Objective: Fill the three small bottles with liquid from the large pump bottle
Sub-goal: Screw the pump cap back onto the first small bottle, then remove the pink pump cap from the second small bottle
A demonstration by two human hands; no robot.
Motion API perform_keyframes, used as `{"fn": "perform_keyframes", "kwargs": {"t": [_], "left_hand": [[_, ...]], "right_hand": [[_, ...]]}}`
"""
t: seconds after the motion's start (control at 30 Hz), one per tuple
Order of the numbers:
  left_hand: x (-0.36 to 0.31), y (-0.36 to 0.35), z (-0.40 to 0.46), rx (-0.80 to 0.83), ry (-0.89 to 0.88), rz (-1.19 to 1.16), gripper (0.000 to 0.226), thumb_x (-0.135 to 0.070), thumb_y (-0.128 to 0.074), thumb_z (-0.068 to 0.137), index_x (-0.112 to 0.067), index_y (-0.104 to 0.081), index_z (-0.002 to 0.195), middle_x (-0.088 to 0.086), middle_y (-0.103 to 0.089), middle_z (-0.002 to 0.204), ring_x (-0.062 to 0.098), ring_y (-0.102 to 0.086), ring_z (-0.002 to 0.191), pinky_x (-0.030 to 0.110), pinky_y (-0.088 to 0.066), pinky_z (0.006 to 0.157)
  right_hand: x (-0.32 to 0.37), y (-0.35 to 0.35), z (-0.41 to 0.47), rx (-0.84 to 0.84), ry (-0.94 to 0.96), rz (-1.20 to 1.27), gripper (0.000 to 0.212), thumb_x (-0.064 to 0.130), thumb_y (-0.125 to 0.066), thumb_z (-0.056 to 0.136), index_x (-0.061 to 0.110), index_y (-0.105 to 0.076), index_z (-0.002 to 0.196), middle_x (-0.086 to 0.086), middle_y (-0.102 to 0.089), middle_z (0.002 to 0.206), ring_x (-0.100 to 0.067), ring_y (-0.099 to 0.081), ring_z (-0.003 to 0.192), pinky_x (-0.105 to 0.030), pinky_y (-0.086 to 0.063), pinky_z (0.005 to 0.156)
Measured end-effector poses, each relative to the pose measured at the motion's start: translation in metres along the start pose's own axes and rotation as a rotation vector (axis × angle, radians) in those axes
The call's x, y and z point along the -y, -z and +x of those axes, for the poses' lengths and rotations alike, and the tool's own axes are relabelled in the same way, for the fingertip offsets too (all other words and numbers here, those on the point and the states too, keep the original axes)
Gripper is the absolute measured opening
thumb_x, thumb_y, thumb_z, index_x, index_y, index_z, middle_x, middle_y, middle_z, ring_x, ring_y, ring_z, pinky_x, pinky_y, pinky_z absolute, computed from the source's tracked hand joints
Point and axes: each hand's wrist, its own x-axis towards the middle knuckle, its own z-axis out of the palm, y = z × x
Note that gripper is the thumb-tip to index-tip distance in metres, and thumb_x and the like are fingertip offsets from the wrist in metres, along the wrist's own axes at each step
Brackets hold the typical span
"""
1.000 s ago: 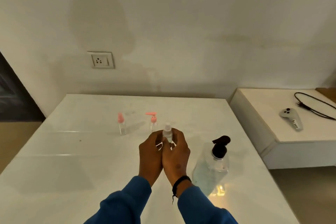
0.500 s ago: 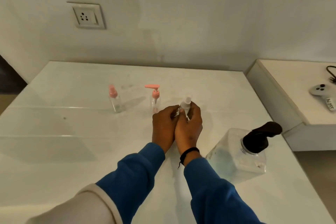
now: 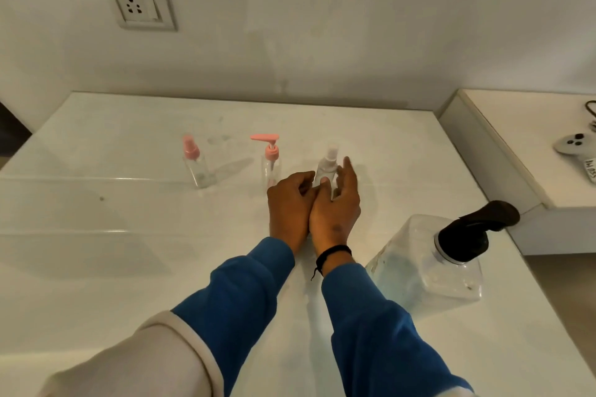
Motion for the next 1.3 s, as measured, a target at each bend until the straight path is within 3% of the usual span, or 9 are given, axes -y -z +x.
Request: {"fn": "perform_keyframes", "kwargs": {"t": [0.17,0.3,0.47,0.57,0.67,0.87,1.0,1.2,1.3], "left_hand": [[-0.001,0.016,-0.025,-0.114,-0.011,0.017,0.008,-0.025,-0.072,0.091,-0.019,-0.074,0.096,-0.014,-0.071,0.087,-0.005,-0.065,0.078,0.005,-0.049,0.073],[0.001,0.040,-0.042,-0.267,0.025,0.019,0.009,-0.029,-0.073,0.090,-0.022,-0.068,0.093,-0.013,-0.067,0.088,-0.001,-0.064,0.075,0.005,-0.045,0.065],[0.002,0.053,-0.033,-0.423,0.026,-0.120,0.040,-0.028,-0.075,0.088,-0.021,-0.056,0.123,-0.004,-0.055,0.126,0.007,-0.062,0.102,0.017,-0.052,0.083],[0.010,0.055,-0.014,-0.336,0.038,-0.117,0.055,-0.022,-0.071,0.093,-0.021,-0.047,0.143,-0.003,-0.052,0.145,0.014,-0.052,0.129,0.035,-0.045,0.109],[0.011,0.054,-0.002,-0.237,0.040,-0.118,0.053,-0.013,-0.062,0.099,-0.020,-0.044,0.148,0.001,-0.049,0.150,0.017,-0.046,0.137,0.039,-0.038,0.116],[0.013,0.058,0.015,-0.154,-0.048,0.035,0.031,-0.021,-0.052,0.104,-0.012,-0.062,0.132,0.002,-0.068,0.128,0.017,-0.063,0.117,0.033,-0.050,0.103],[0.008,0.062,0.005,-0.183,-0.031,-0.027,0.024,-0.024,-0.055,0.102,-0.014,-0.067,0.120,-0.002,-0.072,0.110,0.015,-0.068,0.102,0.031,-0.055,0.094],[-0.023,0.080,-0.016,-0.175,-0.023,-0.123,0.019,-0.020,-0.057,0.100,-0.038,-0.064,0.100,-0.011,-0.071,0.095,0.016,-0.069,0.094,0.043,-0.059,0.089],[-0.051,0.095,-0.029,-0.205,-0.043,-0.118,0.025,-0.012,-0.056,0.100,-0.036,-0.062,0.094,-0.008,-0.071,0.089,0.017,-0.070,0.091,0.043,-0.059,0.087]], "right_hand": [[0.002,0.006,-0.031,-0.210,0.183,-0.028,0.035,0.012,-0.065,0.099,0.018,-0.060,0.133,0.009,-0.061,0.122,-0.009,-0.060,0.111,-0.027,-0.052,0.098],[0.010,-0.001,-0.056,-0.088,0.180,0.036,0.010,0.015,-0.071,0.095,0.021,-0.068,0.103,0.009,-0.068,0.099,-0.005,-0.065,0.093,-0.027,-0.058,0.087],[0.028,-0.020,-0.057,0.114,0.076,0.041,0.032,0.026,-0.072,0.095,0.018,-0.067,0.125,0.008,-0.068,0.117,-0.010,-0.064,0.112,-0.030,-0.053,0.102],[0.035,-0.028,-0.046,0.225,0.072,-0.036,0.052,0.026,-0.072,0.095,0.019,-0.054,0.143,0.001,-0.060,0.141,-0.013,-0.056,0.129,-0.030,-0.046,0.111],[0.036,-0.035,-0.033,0.306,0.088,-0.084,0.062,0.019,-0.072,0.096,0.020,-0.044,0.152,0.003,-0.053,0.150,-0.015,-0.051,0.135,-0.028,-0.043,0.112],[0.029,-0.047,-0.026,0.274,0.137,-0.120,0.040,0.027,-0.066,0.100,0.018,-0.058,0.139,0.005,-0.066,0.131,-0.006,-0.060,0.110,-0.027,-0.053,0.100],[0.028,-0.046,-0.032,0.272,0.172,-0.142,0.030,0.032,-0.064,0.101,0.022,-0.064,0.129,0.008,-0.067,0.120,-0.001,-0.058,0.093,-0.010,-0.045,0.084],[0.060,-0.028,-0.049,0.293,0.186,-0.123,0.030,0.028,-0.063,0.101,0.022,-0.063,0.131,0.007,-0.066,0.124,-0.006,-0.060,0.103,-0.014,-0.046,0.089],[0.091,-0.018,-0.062,0.297,0.226,-0.094,0.030,0.030,-0.064,0.101,0.022,-0.064,0.130,0.006,-0.067,0.123,-0.006,-0.059,0.102,-0.015,-0.047,0.087]]}}
